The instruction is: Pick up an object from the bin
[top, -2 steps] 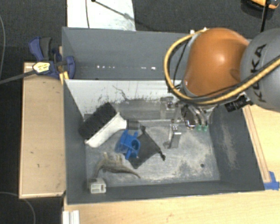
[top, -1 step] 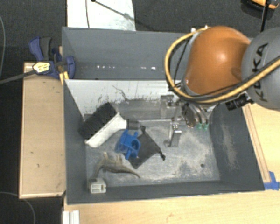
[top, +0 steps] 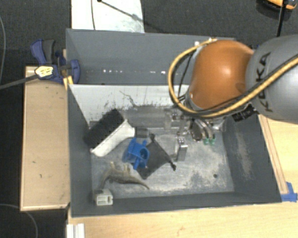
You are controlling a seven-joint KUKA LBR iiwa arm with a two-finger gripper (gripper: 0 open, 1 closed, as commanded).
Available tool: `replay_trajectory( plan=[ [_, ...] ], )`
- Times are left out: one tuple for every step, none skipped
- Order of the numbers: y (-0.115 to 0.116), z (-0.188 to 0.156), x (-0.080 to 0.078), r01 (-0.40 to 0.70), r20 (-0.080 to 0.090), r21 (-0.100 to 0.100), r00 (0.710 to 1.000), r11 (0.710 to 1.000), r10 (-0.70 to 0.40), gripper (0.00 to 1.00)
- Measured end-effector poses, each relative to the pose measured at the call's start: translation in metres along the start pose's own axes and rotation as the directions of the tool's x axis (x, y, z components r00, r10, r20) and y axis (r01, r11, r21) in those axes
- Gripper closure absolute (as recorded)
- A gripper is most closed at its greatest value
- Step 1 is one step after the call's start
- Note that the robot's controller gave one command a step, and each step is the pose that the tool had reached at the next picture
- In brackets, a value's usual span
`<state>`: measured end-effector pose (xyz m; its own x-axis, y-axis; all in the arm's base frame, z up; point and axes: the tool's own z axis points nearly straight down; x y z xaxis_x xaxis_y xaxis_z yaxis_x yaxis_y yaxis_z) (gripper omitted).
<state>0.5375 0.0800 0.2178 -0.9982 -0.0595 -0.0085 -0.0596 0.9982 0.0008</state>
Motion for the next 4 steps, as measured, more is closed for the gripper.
replay_trajectory(
  plan=[
    [0.003,0.013,0.002,0.019,-0.001,0.0,1.0,1.0,-0.019,0.0],
    [0.007,0.052,0.005,0.055,-0.01,0.0,0.998,0.998,-0.055,0.0],
    [0.005,0.077,-0.007,0.07,0.001,-0.001,0.998,0.998,-0.07,0.0],
    [0.037,0.118,-0.01,0.065,0.0,0.002,0.998,0.998,-0.065,0.0]
  ],
)
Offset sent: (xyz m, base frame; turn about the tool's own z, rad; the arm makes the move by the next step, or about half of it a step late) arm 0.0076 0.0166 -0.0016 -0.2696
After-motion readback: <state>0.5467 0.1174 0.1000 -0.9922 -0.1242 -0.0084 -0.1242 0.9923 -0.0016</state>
